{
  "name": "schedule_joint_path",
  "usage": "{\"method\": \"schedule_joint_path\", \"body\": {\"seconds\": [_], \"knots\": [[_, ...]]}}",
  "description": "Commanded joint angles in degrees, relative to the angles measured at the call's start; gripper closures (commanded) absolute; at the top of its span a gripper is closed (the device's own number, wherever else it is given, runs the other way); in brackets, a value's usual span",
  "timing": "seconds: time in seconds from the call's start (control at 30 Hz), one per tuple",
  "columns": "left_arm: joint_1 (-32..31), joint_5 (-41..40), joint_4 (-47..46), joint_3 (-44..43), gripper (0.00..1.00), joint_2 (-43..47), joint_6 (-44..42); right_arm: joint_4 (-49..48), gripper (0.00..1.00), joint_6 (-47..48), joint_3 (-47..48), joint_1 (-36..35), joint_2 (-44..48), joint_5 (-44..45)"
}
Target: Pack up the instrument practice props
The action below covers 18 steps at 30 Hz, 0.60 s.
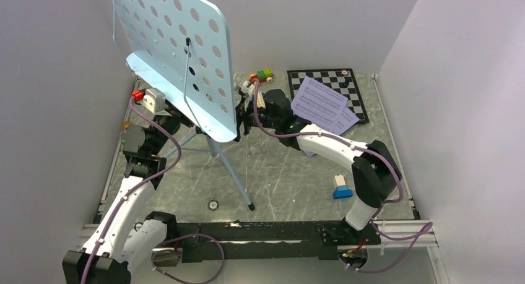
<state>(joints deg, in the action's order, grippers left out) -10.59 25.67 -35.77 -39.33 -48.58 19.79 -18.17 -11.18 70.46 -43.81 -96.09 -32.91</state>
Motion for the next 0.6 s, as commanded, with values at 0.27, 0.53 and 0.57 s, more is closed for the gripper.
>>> {"method": "schedule_joint_path", "body": {"seconds": [0.27, 0.53, 0.57], "knots": [[-0.4, 4.84, 5.5, 1.35, 1.0, -0.54, 5.23, -0.28, 0.37, -2.62, 5.48, -0.05, -3.85, -4.69], [-0.42, 4.75, 6.28, 1.36, 1.0, -0.11, 4.6, 1.68, 0.62, -2.04, 9.15, -0.18, -6.78, -5.47], [-0.46, 4.73, 6.24, 1.36, 1.0, -0.18, 4.64, 2.12, 0.65, -1.68, 9.4, -0.27, -7.04, -5.39]]}}
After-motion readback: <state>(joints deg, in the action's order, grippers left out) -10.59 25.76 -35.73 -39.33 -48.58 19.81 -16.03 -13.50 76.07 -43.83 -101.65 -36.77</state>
